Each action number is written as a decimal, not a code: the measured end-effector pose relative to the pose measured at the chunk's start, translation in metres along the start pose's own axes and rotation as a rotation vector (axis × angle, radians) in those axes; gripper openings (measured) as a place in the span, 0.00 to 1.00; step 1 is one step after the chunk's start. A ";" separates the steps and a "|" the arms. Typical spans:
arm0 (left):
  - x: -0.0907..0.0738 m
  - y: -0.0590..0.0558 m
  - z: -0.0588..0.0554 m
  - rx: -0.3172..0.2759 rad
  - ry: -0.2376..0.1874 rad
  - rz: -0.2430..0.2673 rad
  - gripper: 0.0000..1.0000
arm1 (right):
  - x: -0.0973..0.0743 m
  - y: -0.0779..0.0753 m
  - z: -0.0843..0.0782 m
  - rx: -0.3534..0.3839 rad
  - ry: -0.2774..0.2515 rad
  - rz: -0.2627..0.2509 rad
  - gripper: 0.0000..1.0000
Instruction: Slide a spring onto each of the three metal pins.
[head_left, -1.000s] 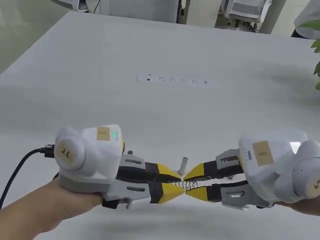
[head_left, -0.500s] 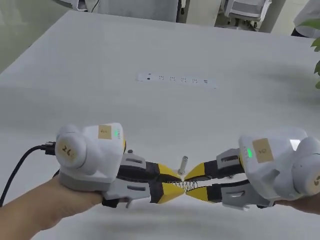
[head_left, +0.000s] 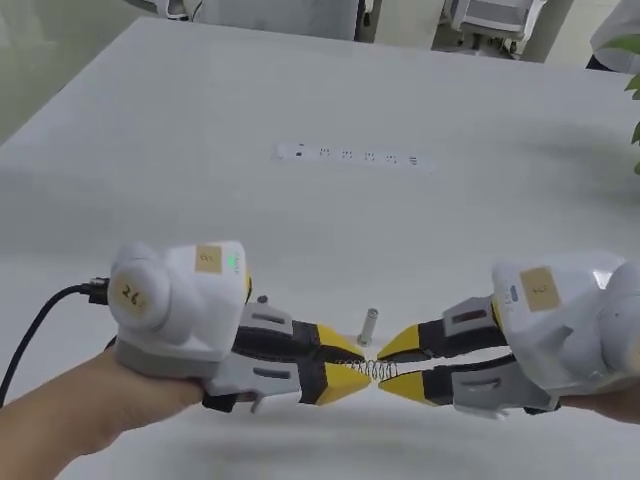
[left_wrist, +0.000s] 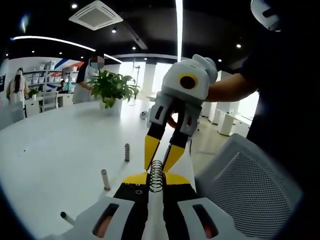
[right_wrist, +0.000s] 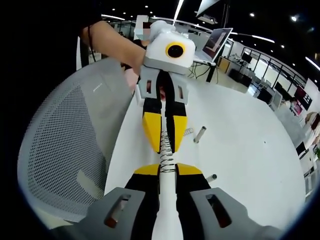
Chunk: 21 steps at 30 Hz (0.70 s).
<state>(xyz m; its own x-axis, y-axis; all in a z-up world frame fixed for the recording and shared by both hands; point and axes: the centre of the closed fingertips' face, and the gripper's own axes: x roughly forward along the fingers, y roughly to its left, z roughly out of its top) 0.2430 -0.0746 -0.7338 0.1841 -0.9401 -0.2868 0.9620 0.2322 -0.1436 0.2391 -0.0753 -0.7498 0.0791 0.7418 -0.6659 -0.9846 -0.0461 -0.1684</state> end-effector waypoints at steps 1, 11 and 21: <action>0.000 0.000 0.000 0.002 0.001 0.000 0.02 | 0.000 0.000 0.000 0.000 0.000 0.001 0.08; -0.001 0.001 -0.002 0.019 -0.001 -0.003 0.02 | -0.001 0.000 0.003 0.011 0.006 -0.004 0.07; 0.000 0.003 -0.006 0.024 0.002 0.003 0.02 | -0.004 -0.002 0.009 -0.051 0.085 0.017 0.07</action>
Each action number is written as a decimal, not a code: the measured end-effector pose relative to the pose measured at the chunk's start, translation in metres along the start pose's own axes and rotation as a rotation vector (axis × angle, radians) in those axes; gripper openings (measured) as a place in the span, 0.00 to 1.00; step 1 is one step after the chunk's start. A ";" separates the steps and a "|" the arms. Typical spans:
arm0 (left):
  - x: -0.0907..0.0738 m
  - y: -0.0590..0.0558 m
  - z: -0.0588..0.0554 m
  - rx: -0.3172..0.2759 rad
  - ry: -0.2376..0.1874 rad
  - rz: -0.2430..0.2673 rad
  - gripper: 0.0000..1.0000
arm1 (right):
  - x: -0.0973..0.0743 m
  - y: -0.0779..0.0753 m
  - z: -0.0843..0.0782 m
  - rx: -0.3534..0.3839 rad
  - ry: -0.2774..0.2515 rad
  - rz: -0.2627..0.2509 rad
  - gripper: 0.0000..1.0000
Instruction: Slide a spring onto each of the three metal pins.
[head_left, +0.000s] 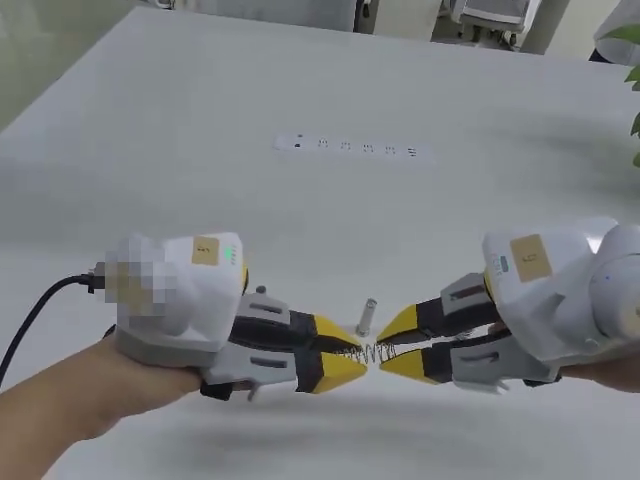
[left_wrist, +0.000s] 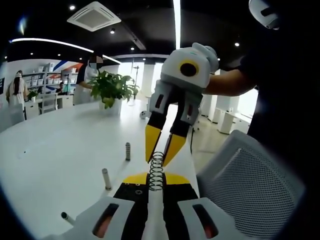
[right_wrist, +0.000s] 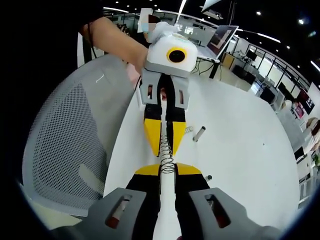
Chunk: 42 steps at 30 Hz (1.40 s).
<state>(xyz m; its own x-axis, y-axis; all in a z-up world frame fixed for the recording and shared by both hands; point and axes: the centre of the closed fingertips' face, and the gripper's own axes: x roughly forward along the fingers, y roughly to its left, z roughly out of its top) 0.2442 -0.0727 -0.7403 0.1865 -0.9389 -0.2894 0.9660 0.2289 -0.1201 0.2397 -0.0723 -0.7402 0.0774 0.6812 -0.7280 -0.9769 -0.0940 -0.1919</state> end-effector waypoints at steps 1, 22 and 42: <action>0.000 0.000 -0.001 0.007 0.005 0.000 0.02 | 0.000 0.001 0.001 -0.017 0.008 0.005 0.07; 0.004 -0.001 -0.009 0.030 0.032 -0.001 0.02 | -0.002 0.003 0.023 -0.062 0.042 0.041 0.07; 0.010 -0.003 -0.016 0.048 0.068 -0.002 0.02 | 0.011 0.008 0.036 -0.036 0.116 0.096 0.07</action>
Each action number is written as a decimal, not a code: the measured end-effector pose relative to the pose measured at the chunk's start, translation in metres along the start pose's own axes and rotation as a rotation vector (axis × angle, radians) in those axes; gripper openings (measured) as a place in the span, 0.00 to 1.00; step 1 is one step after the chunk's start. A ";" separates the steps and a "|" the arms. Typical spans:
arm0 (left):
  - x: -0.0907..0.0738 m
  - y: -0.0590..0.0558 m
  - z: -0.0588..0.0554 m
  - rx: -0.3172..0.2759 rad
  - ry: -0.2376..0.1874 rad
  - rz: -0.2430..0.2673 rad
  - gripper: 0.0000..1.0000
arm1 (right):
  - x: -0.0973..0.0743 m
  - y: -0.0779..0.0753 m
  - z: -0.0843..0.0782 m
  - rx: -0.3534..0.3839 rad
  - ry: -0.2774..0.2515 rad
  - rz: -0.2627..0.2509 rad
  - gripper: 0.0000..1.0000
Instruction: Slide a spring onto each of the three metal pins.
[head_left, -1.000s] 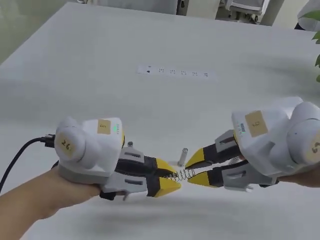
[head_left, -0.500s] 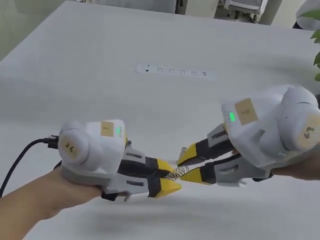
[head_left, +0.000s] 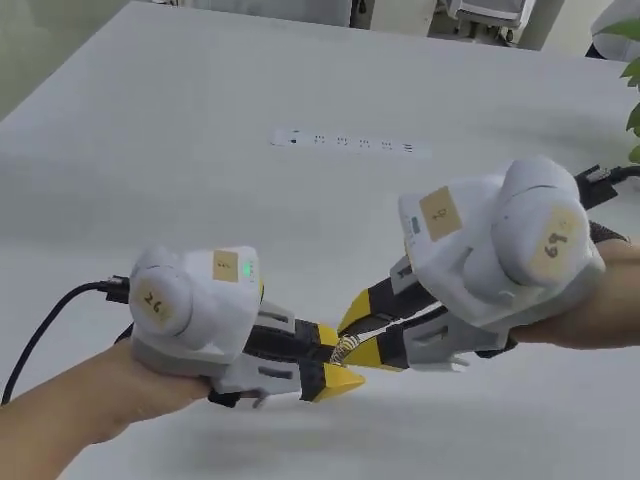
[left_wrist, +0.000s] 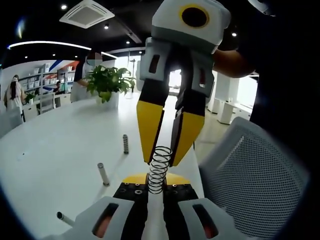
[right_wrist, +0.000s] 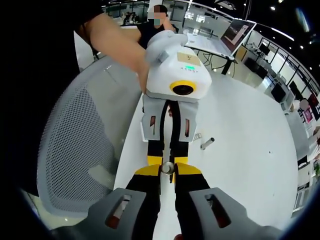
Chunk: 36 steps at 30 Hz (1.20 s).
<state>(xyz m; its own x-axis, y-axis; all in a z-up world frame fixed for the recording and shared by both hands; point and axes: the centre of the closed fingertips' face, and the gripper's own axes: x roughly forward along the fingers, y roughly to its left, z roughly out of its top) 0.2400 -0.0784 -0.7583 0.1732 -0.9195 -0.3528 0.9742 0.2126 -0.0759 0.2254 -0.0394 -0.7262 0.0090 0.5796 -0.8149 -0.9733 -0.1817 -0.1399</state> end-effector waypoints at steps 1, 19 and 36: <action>0.000 0.000 0.000 0.004 0.004 -0.001 0.02 | 0.001 0.000 0.000 0.000 0.005 0.002 0.07; 0.000 -0.001 0.002 0.012 -0.020 -0.002 0.03 | -0.002 0.000 -0.001 0.029 0.046 0.028 0.07; -0.002 0.001 0.004 -0.013 -0.020 0.022 0.05 | -0.004 -0.001 -0.001 0.001 0.053 0.041 0.07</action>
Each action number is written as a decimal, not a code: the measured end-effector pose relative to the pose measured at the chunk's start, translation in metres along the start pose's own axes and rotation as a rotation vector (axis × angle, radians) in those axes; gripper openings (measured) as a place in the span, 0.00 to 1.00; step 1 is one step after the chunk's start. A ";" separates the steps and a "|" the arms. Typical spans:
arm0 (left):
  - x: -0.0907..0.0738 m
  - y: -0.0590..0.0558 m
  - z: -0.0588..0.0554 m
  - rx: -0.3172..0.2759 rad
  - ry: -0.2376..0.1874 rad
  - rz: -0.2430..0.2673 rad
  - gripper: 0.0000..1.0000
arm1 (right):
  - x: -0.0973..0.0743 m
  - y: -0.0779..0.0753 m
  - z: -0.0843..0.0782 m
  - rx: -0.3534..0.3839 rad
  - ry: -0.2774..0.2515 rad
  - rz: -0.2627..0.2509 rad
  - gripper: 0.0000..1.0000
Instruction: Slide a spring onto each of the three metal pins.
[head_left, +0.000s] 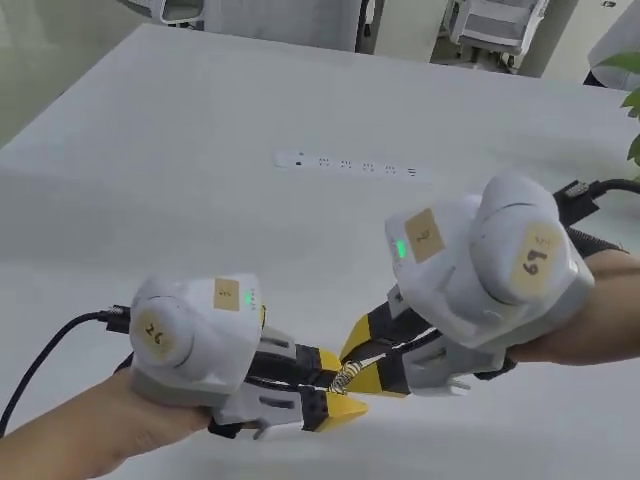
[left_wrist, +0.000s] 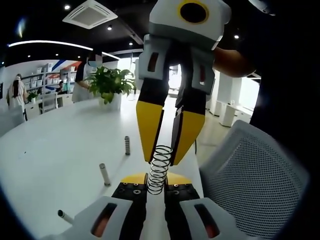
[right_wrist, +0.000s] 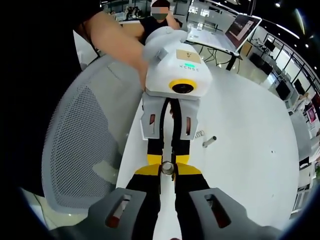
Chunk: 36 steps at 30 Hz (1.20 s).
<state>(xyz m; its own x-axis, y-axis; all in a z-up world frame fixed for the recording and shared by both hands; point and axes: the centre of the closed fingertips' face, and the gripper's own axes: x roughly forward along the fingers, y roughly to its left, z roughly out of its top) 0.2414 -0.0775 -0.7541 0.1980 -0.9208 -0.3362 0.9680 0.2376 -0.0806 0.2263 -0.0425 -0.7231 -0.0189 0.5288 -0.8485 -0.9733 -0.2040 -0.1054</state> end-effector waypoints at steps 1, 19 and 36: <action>0.000 0.000 0.000 -0.002 -0.001 0.002 0.06 | 0.000 0.000 0.000 -0.002 0.001 0.000 0.07; -0.026 0.013 -0.002 0.005 0.038 0.071 0.16 | -0.002 0.001 -0.022 0.000 0.093 0.027 0.07; -0.089 0.036 -0.014 -0.063 0.035 0.246 0.27 | -0.003 0.000 -0.038 0.019 0.145 0.018 0.07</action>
<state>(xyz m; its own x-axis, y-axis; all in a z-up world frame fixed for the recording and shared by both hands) 0.2561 0.0173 -0.7396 0.4194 -0.8219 -0.3855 0.8798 0.4727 -0.0507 0.2347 -0.0756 -0.7400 -0.0046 0.4007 -0.9162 -0.9773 -0.1960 -0.0808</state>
